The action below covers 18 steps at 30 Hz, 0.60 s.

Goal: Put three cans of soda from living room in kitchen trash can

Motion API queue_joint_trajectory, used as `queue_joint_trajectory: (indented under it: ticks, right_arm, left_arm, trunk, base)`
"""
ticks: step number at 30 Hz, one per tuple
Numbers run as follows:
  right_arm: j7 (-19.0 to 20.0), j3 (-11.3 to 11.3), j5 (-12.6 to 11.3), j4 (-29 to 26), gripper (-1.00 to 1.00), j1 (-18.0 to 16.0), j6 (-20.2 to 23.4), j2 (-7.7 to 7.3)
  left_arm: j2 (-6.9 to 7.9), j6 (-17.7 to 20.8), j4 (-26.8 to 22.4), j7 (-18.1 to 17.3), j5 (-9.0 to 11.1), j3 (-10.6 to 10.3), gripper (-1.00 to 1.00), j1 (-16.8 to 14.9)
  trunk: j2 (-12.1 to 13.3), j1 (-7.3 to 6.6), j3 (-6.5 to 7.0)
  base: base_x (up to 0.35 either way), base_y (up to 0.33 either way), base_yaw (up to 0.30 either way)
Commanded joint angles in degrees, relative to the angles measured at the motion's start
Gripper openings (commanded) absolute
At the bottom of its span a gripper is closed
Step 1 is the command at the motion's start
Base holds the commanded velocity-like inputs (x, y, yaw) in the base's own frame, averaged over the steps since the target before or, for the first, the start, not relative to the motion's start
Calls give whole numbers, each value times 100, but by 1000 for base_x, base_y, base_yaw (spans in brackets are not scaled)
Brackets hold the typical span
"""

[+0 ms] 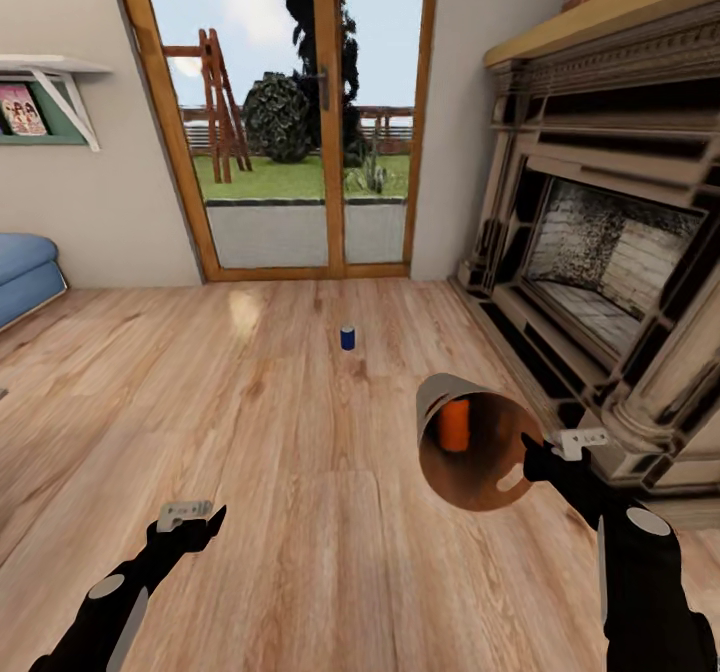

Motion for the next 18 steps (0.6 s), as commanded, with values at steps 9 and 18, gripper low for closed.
queue_joint_trajectory:
  ticks: [9, 18]
  right_arm:
    - [-50, 213, -128, 856, -100, 47, -1042, 23]
    - [-51, 189, -329, 944, -100, 58, -1144, 9]
  left_arm:
    - [0, -8, 0, 0, 3, 0, 100, 1]
    - [0, -9, 0, 0, 0, 0, 100, 1]
  trunk:
    - [-1, -1, 1]
    - [-1, -1, 1]
  base:
    - [322, 0, -1]
    - [322, 0, 0]
